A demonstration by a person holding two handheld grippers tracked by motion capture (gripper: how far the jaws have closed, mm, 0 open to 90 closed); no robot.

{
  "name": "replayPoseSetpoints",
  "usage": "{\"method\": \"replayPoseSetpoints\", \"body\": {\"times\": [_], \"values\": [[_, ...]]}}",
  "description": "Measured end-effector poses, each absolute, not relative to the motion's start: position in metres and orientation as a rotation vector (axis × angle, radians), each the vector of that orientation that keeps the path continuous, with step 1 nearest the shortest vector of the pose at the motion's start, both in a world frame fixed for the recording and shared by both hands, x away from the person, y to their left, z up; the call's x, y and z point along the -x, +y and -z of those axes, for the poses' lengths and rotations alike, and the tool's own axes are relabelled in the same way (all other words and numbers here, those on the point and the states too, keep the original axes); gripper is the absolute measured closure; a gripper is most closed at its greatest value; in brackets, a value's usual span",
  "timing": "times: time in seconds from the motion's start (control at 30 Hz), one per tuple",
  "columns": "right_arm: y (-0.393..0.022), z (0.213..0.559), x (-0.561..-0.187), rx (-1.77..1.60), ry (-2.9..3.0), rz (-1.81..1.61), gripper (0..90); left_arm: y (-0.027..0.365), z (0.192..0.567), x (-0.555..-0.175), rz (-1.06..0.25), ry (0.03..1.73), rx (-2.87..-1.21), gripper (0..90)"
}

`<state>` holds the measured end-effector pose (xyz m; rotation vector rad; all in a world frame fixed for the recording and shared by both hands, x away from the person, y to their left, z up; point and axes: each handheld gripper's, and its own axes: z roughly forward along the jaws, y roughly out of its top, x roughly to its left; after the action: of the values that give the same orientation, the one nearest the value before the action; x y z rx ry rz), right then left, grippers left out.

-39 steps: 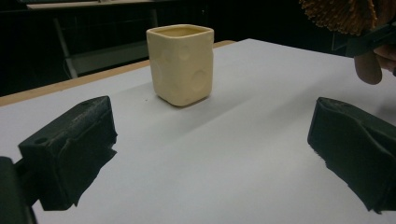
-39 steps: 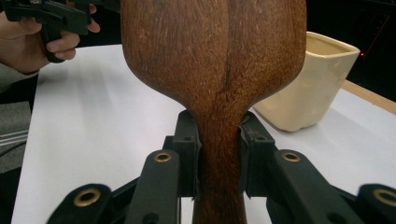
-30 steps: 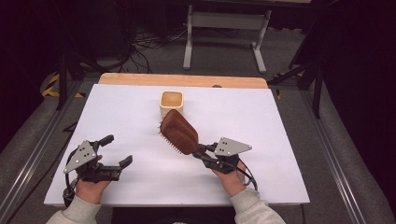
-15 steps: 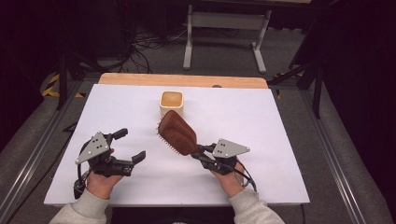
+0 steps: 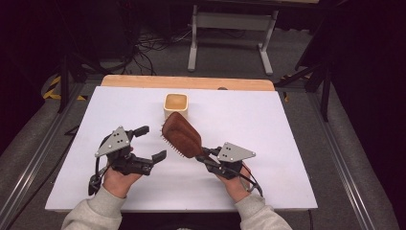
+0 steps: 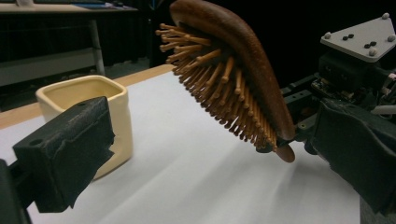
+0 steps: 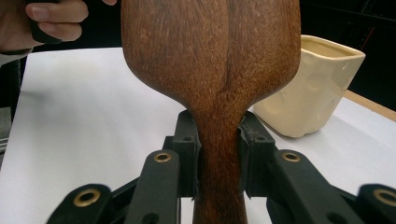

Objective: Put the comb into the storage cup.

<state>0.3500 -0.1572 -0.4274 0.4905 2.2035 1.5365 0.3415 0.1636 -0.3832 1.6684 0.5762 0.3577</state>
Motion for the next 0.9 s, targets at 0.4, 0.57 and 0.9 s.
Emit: {"method": "replayPoseSetpoints", "body": {"times": [0.4, 0.57, 0.9], "values": [[-0.156, 0.428, -0.35, -0.493, 2.199, -1.527, 72.1, 0.13, 0.381, -0.355, -0.301, 0.575, -1.732, 0.4], [-0.156, 0.428, -0.35, -0.491, 2.196, -1.528, 72.1, 0.117, 0.38, -0.359, -0.301, 0.576, -1.749, 1.1], [-0.157, 0.428, -0.349, -0.49, 2.192, -1.529, 72.0, 0.106, 0.38, -0.36, -0.346, 0.605, -1.77, 14.1]]}}
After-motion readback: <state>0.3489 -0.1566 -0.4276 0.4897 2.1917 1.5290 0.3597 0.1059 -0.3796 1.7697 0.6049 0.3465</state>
